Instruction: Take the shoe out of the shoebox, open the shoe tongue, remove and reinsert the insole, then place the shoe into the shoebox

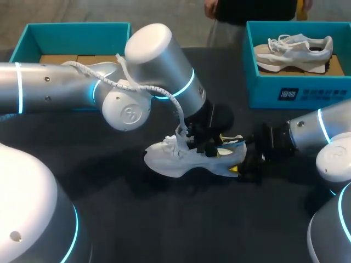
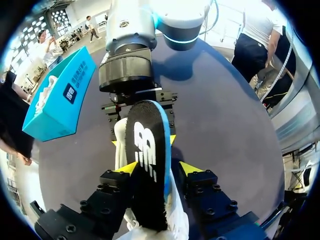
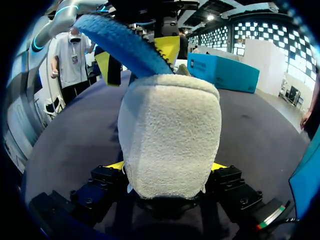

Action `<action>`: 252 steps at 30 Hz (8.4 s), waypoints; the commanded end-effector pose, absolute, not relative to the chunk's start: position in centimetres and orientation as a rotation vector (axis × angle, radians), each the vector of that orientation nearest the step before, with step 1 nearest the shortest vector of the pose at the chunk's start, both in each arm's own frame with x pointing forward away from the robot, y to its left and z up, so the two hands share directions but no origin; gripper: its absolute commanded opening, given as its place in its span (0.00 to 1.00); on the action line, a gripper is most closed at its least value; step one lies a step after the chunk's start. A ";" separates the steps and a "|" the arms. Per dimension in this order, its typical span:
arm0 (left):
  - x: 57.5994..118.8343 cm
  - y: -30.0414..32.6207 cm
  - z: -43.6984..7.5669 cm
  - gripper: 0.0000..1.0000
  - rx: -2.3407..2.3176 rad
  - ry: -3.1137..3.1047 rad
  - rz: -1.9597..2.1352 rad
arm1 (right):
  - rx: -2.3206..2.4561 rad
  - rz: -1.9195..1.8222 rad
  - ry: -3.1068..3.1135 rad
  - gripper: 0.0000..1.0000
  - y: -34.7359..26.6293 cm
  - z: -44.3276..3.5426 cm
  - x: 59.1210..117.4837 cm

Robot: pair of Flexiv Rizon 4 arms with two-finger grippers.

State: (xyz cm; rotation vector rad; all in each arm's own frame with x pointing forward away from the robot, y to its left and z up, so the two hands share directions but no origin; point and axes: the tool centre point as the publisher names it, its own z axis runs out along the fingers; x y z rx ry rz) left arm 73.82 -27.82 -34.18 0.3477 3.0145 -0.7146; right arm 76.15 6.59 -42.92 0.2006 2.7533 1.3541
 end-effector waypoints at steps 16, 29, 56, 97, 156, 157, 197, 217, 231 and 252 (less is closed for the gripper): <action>74.7 -27.9 -35.1 0.14 0.333 3.011 -0.683 | 0.204 1.345 2.757 0.00 6.9 -43.5 76.2; 74.1 -26.9 -34.2 0.00 0.317 2.997 -0.684 | 0.204 1.345 2.757 0.00 6.9 -43.5 76.2; 73.8 -27.6 -28.0 0.00 0.298 2.939 -1.003 | 0.204 1.345 2.757 0.00 6.9 -43.5 76.2; 71.2 -30.3 -11.2 0.00 0.477 2.881 -1.364 | 0.204 1.345 2.757 0.00 6.9 -43.5 76.2; 64.3 -26.1 1.0 0.00 -0.300 3.071 -2.296 | 0.204 1.345 2.757 0.00 6.9 -43.5 76.2; 64.1 -26.0 1.2 0.00 -0.315 3.071 -2.320 | 0.204 1.345 2.757 0.00 6.9 -43.5 76.2; 60.5 -23.7 3.9 0.00 -0.640 2.920 -2.519 | 0.204 1.345 2.757 0.00 6.9 -43.5 76.2; 60.5 -23.7 3.9 0.00 -0.640 2.920 -2.519 | 0.204 1.345 2.757 0.02 6.9 -43.5 76.2; 60.5 -23.7 3.9 0.00 -0.640 2.920 -2.519 | 0.218 1.273 2.791 1.00 6.9 -43.2 76.2; 60.5 -23.7 3.9 0.00 -0.640 2.920 -2.519 | 0.373 0.637 2.981 1.00 3.8 -38.6 74.5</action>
